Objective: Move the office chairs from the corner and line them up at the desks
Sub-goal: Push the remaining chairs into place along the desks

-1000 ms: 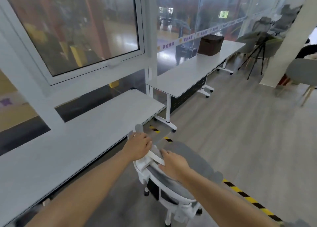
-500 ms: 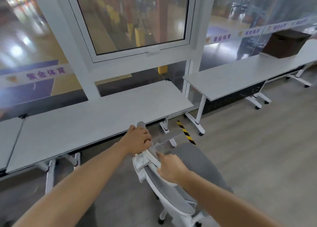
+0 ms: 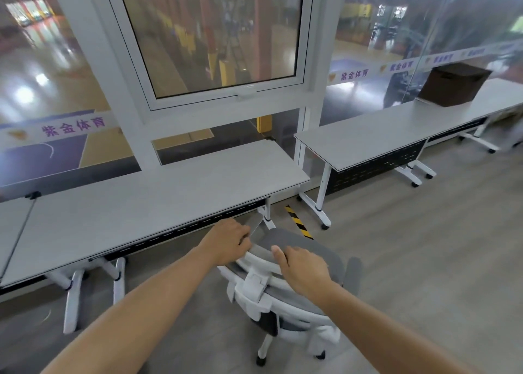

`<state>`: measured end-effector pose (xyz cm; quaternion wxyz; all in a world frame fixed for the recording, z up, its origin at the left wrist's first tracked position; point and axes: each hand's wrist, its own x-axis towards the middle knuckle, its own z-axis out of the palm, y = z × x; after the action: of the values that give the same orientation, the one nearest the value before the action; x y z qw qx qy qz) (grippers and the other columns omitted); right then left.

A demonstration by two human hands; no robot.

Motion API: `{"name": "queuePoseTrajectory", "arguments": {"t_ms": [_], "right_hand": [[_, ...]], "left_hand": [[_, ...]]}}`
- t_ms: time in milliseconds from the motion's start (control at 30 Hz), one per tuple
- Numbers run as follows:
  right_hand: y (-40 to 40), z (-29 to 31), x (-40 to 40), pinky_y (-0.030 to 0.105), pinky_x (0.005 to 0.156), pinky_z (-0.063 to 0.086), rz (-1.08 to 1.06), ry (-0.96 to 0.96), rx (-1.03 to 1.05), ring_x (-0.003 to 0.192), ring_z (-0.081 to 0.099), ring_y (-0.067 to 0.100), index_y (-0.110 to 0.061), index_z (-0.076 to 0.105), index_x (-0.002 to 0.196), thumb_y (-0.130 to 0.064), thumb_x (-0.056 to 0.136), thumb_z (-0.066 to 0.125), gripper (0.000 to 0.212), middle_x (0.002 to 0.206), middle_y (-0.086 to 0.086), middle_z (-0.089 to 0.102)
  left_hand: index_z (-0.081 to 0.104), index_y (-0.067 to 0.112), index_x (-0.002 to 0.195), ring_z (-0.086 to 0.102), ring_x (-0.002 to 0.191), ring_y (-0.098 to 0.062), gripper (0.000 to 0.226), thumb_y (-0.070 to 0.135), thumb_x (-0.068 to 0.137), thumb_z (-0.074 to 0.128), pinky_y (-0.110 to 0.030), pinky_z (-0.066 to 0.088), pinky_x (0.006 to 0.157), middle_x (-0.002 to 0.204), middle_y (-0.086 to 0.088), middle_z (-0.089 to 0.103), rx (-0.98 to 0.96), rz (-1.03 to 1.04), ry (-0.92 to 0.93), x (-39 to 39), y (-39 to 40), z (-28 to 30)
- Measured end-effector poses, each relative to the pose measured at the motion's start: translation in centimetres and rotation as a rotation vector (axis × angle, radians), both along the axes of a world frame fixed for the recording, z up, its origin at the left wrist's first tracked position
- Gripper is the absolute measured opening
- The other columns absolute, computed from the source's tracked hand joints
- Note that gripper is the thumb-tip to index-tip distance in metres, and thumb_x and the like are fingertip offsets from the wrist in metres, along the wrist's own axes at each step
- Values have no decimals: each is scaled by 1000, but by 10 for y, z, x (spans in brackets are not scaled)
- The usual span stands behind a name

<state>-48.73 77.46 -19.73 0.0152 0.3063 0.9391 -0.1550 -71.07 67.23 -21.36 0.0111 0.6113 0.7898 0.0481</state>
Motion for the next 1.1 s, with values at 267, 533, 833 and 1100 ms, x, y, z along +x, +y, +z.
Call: {"name": "queuePoseTrajectory", "arguments": {"t_ms": [267, 533, 833, 1100], "right_hand": [[53, -12, 5, 31, 58, 38, 67, 83, 174, 70, 51, 15, -23, 50, 79, -60, 99, 24, 50, 82, -6, 56], [141, -15, 18, 32, 57, 46, 236, 106, 108, 59, 47, 11, -22, 47, 71, -57, 99, 32, 48, 72, -7, 49], [229, -3, 35, 31, 51, 39, 441, 8, 123, 60, 58, 21, -17, 56, 74, -49, 100, 27, 51, 65, 0, 59], [257, -1, 47, 33, 63, 44, 491, 42, 111, 68, 52, 16, -20, 52, 78, -49, 99, 33, 40, 79, -5, 55]], "left_hand": [[53, 19, 82, 50, 81, -23, 47, 48, 83, 17, -38, 41, 79, 79, 0, 62, -68, 98, 35, 29, 21, 5], [49, 23, 79, 47, 81, -20, 32, 42, 95, 29, -39, 42, 84, 82, 3, 62, -116, 312, 61, 77, 65, 8], [58, 22, 80, 57, 65, -20, 44, 46, 96, 25, -37, 50, 77, 72, 4, 64, -140, 544, 23, 146, 121, 15], [54, 24, 76, 56, 63, -17, 47, 51, 94, 21, -36, 50, 75, 69, 5, 63, -103, 607, -3, 178, 141, 13]]}}
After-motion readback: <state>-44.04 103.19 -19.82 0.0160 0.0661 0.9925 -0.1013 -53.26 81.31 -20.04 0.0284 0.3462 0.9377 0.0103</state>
